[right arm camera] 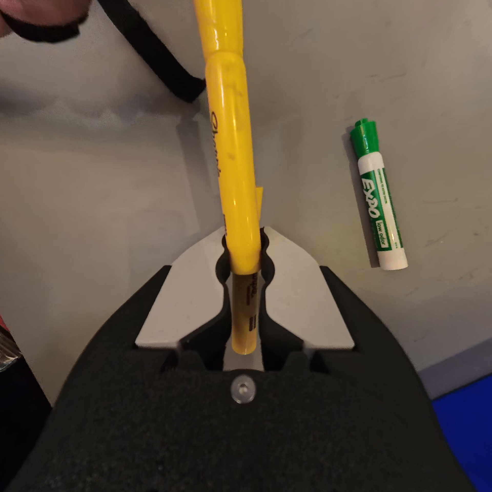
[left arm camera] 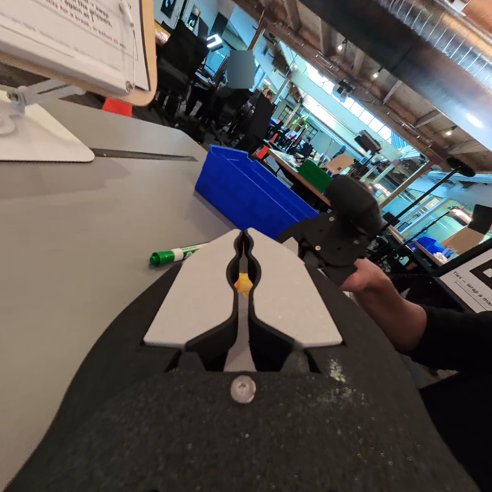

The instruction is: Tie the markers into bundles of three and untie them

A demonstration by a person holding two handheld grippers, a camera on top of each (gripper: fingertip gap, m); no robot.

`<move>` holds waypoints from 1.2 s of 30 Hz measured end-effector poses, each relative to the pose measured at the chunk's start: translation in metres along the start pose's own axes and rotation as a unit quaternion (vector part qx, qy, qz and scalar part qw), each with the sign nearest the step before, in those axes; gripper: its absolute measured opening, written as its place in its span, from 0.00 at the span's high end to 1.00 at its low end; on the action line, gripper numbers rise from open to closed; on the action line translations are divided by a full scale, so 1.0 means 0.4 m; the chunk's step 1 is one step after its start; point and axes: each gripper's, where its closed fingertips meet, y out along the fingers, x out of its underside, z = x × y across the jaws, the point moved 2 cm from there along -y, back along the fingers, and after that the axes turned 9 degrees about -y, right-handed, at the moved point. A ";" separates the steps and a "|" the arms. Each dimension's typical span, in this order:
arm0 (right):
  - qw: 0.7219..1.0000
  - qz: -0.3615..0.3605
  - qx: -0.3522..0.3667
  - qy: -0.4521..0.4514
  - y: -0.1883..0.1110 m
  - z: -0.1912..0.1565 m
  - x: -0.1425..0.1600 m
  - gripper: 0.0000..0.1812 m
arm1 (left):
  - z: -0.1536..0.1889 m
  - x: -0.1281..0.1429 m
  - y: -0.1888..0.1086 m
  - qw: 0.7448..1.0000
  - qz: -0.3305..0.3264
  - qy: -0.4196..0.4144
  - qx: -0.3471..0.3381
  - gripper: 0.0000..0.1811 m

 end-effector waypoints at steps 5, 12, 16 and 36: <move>1.000 0.019 -0.004 0.009 -0.007 0.002 -0.009 0.89 | -0.007 0.023 0.003 0.999 -0.040 0.010 0.008 0.90; 0.999 0.039 -0.003 0.017 -0.029 0.007 -0.022 0.90 | -0.007 0.062 0.032 0.996 -0.066 -0.035 0.042 0.86; 1.000 0.023 0.008 0.008 -0.024 0.011 -0.009 0.90 | -0.003 0.071 0.040 0.996 -0.073 -0.029 0.036 0.89; 0.996 0.003 0.072 -0.051 -0.014 0.010 -0.022 0.90 | 0.032 0.150 0.100 0.992 -0.121 0.000 -0.022 0.89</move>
